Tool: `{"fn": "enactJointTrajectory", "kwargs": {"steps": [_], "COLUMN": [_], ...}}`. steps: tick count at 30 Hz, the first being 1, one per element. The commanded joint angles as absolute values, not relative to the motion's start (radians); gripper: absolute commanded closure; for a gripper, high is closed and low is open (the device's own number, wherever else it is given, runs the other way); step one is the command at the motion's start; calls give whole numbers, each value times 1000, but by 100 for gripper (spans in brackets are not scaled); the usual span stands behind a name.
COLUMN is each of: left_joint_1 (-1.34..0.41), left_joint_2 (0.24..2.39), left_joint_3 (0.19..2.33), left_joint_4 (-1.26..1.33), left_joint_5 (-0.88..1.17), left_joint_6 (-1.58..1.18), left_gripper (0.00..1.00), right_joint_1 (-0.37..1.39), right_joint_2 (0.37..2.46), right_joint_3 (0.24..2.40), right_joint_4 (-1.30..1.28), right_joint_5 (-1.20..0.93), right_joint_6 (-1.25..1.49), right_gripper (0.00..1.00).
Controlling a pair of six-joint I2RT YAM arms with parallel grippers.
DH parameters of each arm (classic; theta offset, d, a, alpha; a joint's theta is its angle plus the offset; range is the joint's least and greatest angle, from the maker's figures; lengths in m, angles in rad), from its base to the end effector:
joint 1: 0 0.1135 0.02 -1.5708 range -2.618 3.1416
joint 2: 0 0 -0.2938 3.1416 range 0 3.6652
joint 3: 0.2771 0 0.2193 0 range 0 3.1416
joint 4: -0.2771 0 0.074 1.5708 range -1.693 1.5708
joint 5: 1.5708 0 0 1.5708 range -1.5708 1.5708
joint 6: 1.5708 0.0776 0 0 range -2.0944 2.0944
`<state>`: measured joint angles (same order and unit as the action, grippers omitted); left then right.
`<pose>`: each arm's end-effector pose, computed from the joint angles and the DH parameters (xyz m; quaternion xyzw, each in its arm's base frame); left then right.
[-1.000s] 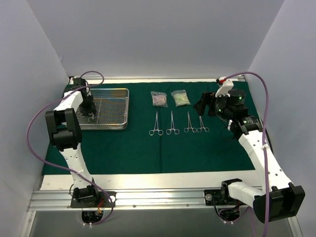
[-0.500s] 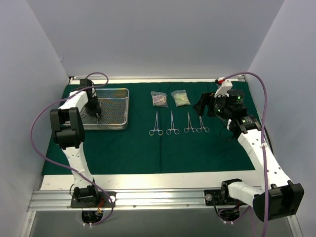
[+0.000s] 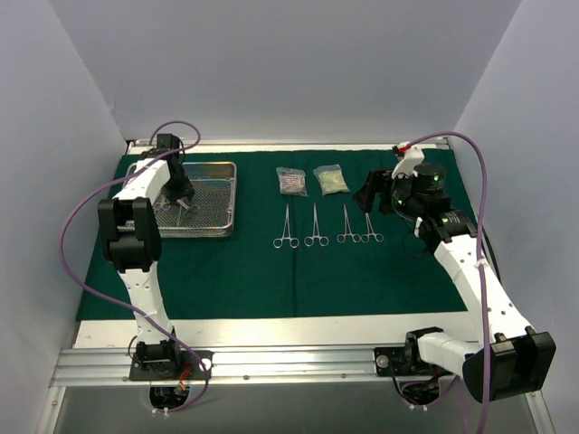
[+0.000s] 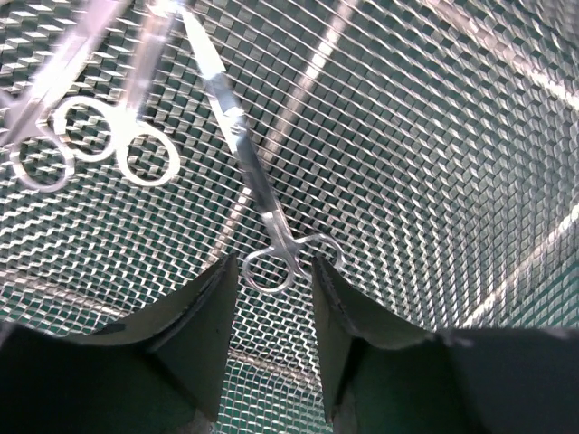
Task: Open and lay out the surgical kit
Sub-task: Pick up the medical item from the container.
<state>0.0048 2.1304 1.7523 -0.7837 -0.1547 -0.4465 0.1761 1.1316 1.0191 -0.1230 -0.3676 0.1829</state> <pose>0.4540 0.0141 0.2021 -0.2337 0.9480 0.0295 0.2141 0.2450 0.0719 0.3812 -0.1105 0.7724 0.2499 0.5733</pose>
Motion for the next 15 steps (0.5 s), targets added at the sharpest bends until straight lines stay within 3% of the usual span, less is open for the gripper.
{"fn": "enactJointTrajectory", "kwargs": {"steps": [1, 6, 15], "left_joint_1": [11, 12, 32], "left_joint_2": [2106, 2163, 2250], "left_joint_3": [1801, 1844, 1927], "left_joint_4": [-811, -818, -804], "left_joint_5": [-257, -261, -267], "left_joint_6": [-570, -638, -673], "left_gripper": [52, 47, 51], "right_joint_1": [169, 169, 169], "right_joint_2": [1138, 1137, 1137], "right_joint_3": [1011, 1005, 1000], "right_joint_4": [-92, -92, -101], "right_joint_5": [-382, -383, -385], "right_joint_6": [186, 192, 192], "right_gripper": [27, 27, 27]}}
